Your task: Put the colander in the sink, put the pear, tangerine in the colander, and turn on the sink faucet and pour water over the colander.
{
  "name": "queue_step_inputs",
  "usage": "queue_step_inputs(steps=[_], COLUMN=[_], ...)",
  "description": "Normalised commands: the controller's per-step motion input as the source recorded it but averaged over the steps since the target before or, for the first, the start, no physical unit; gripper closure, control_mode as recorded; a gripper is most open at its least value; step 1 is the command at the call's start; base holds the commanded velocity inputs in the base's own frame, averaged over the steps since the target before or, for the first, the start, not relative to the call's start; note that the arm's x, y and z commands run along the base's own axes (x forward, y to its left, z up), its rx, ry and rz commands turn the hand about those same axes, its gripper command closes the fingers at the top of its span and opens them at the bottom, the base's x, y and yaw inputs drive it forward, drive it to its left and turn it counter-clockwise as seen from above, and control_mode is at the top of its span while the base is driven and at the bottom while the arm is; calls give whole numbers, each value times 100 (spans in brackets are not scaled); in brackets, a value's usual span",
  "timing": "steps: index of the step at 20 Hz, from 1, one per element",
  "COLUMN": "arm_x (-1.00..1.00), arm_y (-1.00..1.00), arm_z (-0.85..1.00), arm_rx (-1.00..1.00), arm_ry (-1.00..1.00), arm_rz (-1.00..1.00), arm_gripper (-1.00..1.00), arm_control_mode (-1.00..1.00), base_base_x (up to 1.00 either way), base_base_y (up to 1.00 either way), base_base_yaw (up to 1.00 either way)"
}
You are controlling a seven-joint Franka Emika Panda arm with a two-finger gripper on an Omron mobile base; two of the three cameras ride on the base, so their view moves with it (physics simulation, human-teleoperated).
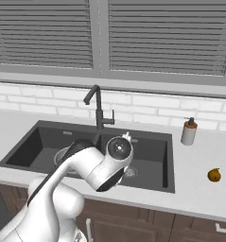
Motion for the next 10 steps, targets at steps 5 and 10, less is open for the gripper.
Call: queue_step_inputs(steps=[5, 10], arm_x=[36, 42], arm_y=[-87, -99], arm_z=[21, -1], arm_rx=[-6, -9], arm_ry=[30, 35], arm_rz=[-16, -8], arm_gripper=[-100, -100], arm_control_mode=[-100, -100], base_base_x=[0, 0], base_base_y=[0, 0], base_base_yaw=[0, 0])
